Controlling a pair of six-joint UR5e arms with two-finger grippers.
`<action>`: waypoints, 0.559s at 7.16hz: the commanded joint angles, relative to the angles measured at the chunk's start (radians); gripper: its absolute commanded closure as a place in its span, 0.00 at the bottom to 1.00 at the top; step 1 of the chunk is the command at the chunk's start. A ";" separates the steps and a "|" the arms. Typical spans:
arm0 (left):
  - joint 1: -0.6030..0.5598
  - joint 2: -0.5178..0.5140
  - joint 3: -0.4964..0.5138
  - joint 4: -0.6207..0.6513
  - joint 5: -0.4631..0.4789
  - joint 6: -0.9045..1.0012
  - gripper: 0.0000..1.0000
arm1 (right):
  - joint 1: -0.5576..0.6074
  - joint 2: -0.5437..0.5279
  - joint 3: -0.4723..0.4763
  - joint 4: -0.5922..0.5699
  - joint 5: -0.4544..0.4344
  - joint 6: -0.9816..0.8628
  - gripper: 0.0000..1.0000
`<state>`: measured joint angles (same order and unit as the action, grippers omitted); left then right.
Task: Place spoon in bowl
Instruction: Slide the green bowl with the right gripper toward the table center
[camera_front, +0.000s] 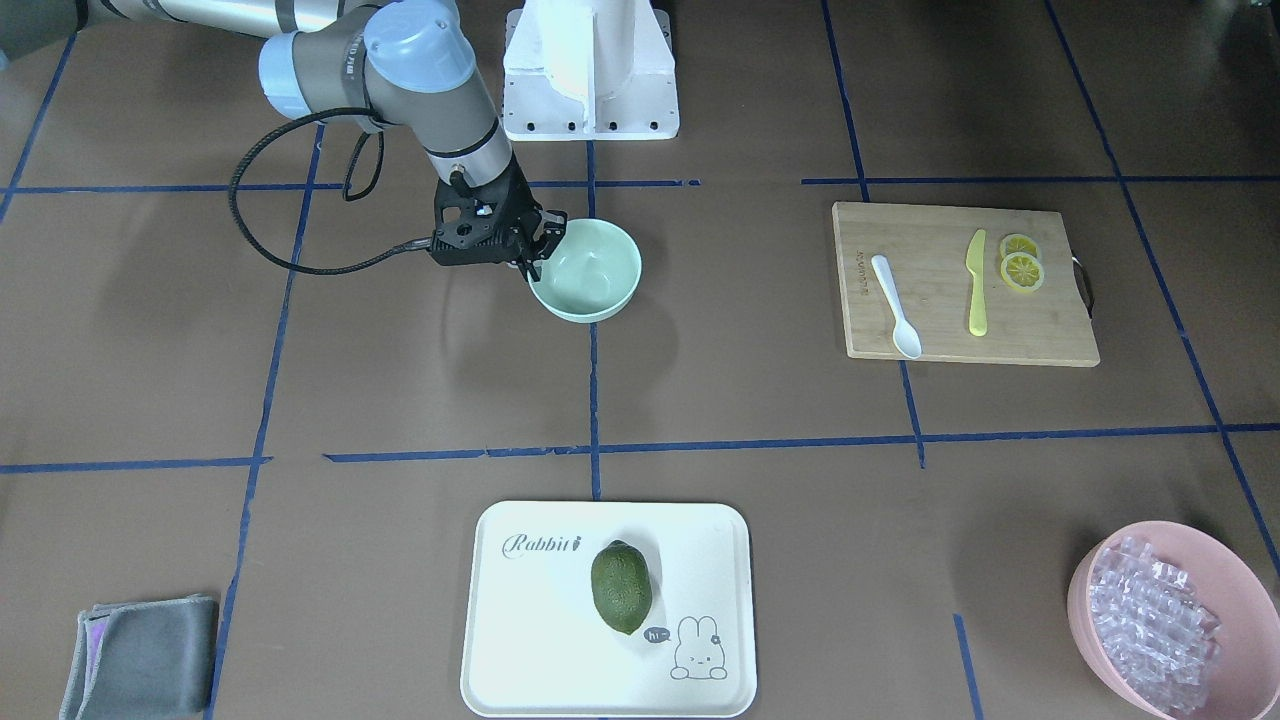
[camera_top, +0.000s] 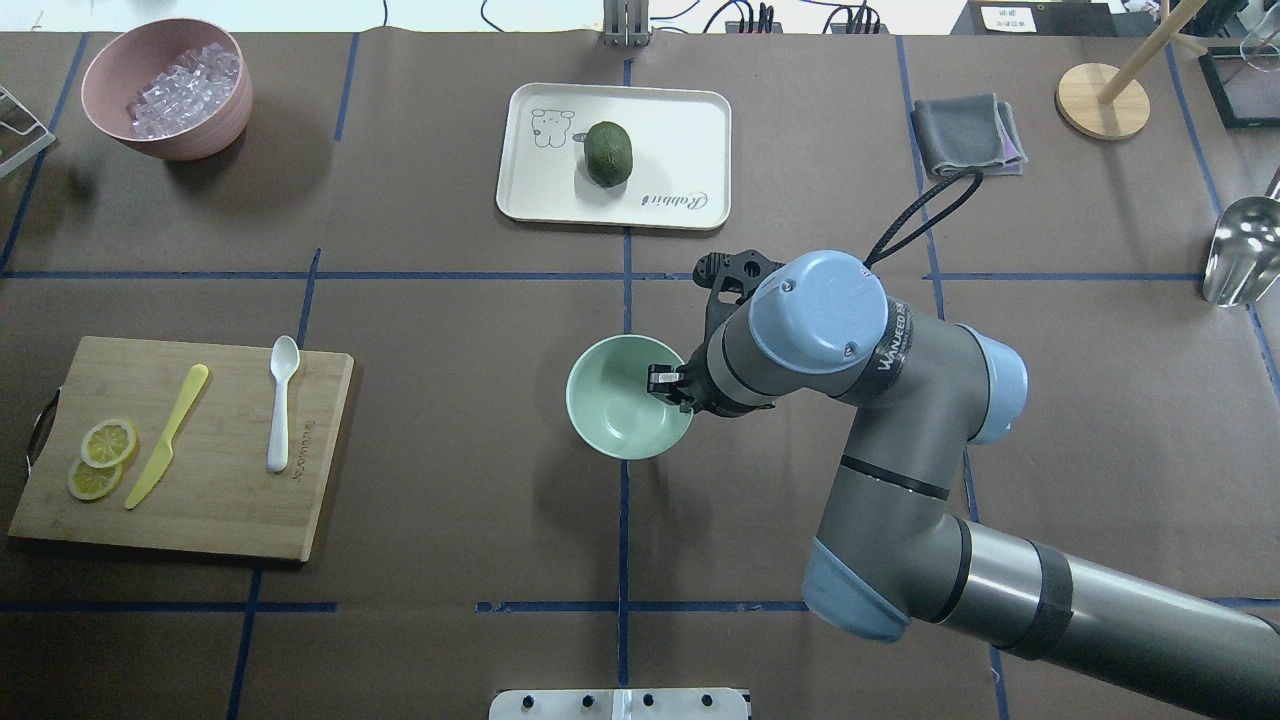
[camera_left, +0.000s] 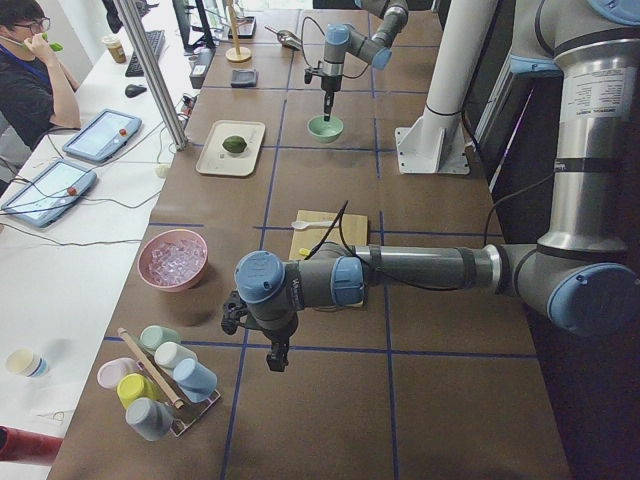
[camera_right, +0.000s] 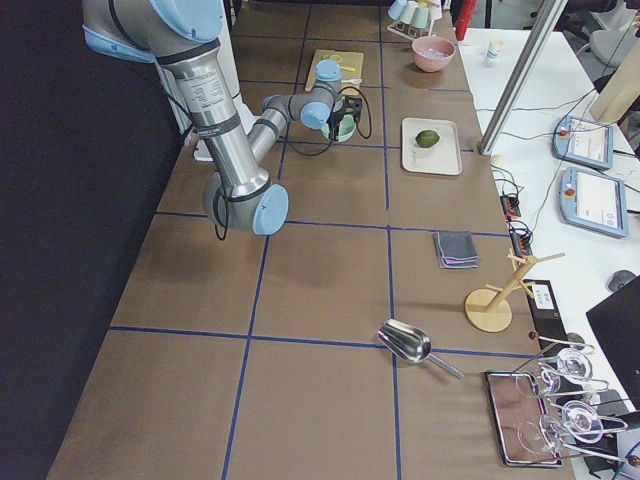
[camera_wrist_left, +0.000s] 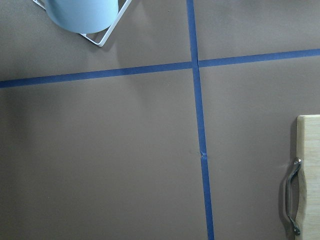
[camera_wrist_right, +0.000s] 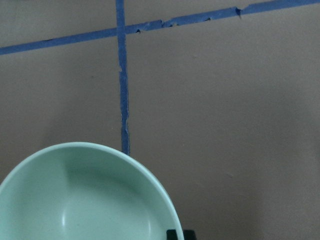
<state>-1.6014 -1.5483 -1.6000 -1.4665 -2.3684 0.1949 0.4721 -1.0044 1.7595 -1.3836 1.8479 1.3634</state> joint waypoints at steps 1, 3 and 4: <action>0.000 0.001 0.000 0.000 0.000 0.001 0.00 | -0.027 0.003 -0.040 -0.002 -0.022 0.000 0.92; 0.000 0.001 0.000 0.000 0.000 0.001 0.00 | -0.030 0.006 -0.046 0.001 -0.030 0.002 0.29; 0.000 0.001 0.000 0.000 0.000 0.001 0.00 | -0.030 0.013 -0.048 0.001 -0.030 0.006 0.01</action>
<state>-1.6015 -1.5478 -1.6000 -1.4665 -2.3685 0.1963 0.4427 -0.9975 1.7154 -1.3828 1.8191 1.3659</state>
